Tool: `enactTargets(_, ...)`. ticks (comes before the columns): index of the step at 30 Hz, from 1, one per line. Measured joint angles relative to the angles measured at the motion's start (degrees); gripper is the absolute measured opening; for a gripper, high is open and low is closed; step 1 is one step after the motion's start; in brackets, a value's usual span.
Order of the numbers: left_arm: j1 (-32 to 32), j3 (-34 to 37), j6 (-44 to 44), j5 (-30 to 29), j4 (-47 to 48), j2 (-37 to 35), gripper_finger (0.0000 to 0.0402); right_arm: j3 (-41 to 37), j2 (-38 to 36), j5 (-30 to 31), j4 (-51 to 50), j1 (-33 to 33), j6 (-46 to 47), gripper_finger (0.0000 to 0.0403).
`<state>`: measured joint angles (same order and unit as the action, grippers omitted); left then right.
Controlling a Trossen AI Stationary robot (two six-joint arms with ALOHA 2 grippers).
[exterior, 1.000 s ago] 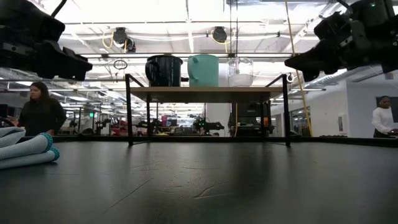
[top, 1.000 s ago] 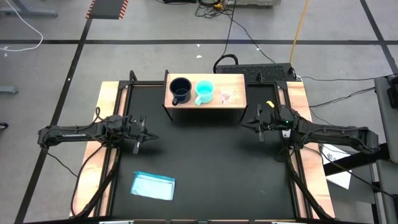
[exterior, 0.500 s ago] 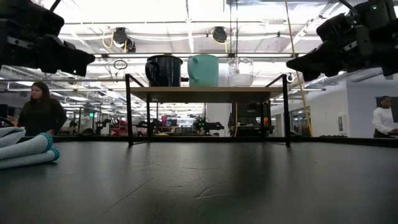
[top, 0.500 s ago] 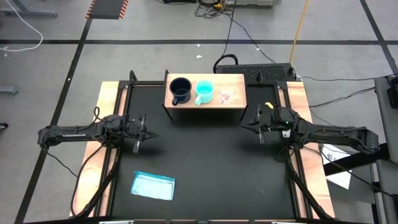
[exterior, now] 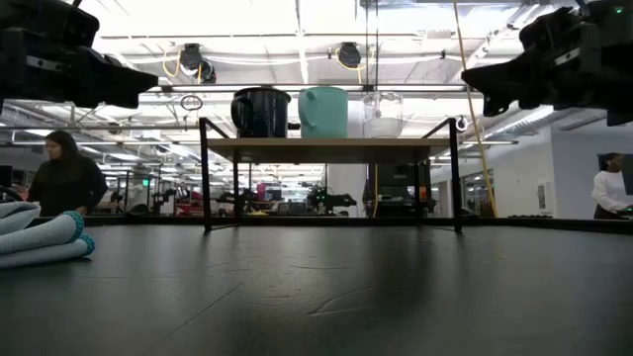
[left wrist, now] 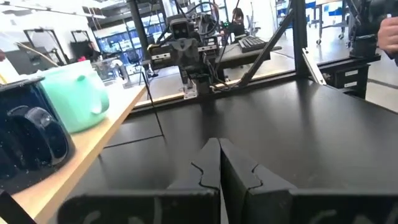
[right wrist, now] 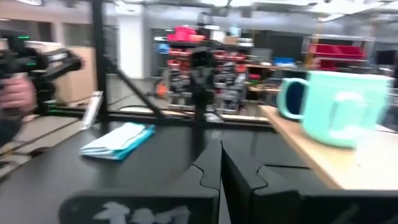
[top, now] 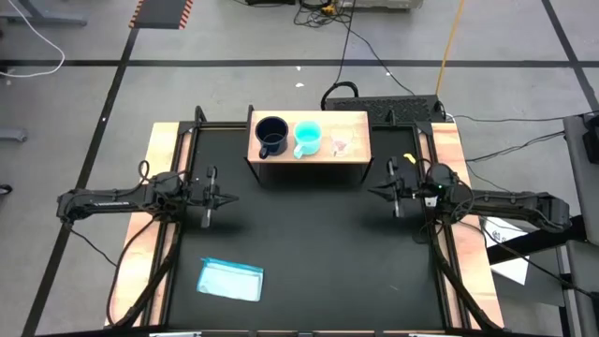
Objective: Stack small to large cups/mugs on shelf
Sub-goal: Return to Home Position
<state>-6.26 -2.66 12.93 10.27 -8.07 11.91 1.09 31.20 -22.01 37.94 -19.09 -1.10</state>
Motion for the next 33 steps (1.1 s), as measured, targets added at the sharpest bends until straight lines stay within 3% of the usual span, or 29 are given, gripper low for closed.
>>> enactTargets(5,0.35,0.0,0.7,0.54,-0.24,0.0,0.0001,-0.09,-0.56,-5.14,1.11,0.01,-0.28,0.0)
enactTargets(9,2.36,0.0,-0.53,0.77,-0.31,-0.01,0.0,-0.09,-0.98,-5.28,-0.6,0.0,0.27,0.0)
enactTargets(19,7.49,0.0,1.85,-5.48,2.79,-0.01,0.0,-0.18,-1.0,-5.28,-4.37,0.01,-1.95,0.0)
enactTargets(33,9.46,0.02,1.98,-8.95,3.56,-0.01,0.0,-0.22,-0.98,-5.3,-6.15,0.02,-1.77,0.0)
